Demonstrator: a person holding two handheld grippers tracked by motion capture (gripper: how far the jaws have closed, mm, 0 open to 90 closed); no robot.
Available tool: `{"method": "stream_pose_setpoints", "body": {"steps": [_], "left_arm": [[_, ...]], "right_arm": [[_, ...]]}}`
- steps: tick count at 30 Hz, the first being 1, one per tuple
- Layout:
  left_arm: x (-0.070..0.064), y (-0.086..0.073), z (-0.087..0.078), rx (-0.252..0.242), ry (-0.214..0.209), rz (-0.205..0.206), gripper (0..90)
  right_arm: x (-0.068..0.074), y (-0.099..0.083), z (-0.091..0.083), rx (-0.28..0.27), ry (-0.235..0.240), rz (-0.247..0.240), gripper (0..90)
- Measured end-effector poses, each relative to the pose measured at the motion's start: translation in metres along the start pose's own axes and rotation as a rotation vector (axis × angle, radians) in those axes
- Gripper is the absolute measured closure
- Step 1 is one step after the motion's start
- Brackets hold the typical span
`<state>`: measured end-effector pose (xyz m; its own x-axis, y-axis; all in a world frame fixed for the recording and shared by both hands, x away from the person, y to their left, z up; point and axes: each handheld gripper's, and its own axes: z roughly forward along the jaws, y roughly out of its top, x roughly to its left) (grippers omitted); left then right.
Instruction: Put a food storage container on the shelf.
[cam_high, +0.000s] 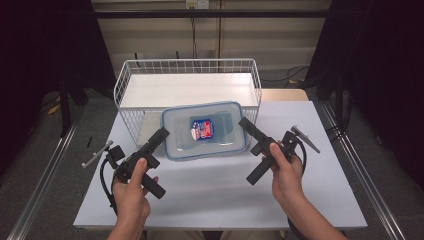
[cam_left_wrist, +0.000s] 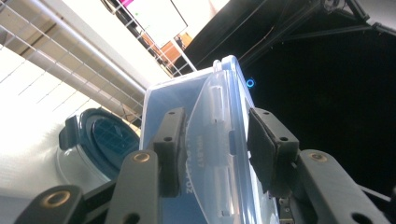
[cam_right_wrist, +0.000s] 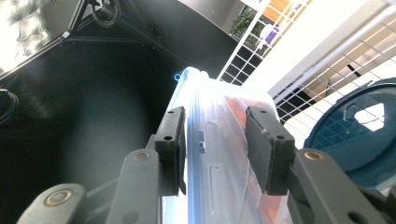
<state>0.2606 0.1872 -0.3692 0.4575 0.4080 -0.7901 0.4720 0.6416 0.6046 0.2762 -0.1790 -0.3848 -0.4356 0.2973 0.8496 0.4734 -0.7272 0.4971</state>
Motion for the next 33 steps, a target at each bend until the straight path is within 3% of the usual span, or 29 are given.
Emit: {"method": "stream_pose_setpoints", "body": {"steps": [16, 19, 33], "left_arm": [[-0.008, 0.019, 0.007, -0.007, -0.02, -0.004, 58.5], [-0.009, 0.024, 0.009, -0.008, -0.025, 0.013, 58.5], [-0.008, 0.044, 0.018, -0.049, -0.03, 0.009, 58.8]], "right_arm": [[0.014, 0.011, 0.016, -0.026, 0.008, -0.005, 59.8], [0.017, 0.015, 0.021, -0.034, 0.013, -0.012, 59.8], [0.023, 0.019, 0.042, -0.048, 0.022, -0.007, 59.8]]}}
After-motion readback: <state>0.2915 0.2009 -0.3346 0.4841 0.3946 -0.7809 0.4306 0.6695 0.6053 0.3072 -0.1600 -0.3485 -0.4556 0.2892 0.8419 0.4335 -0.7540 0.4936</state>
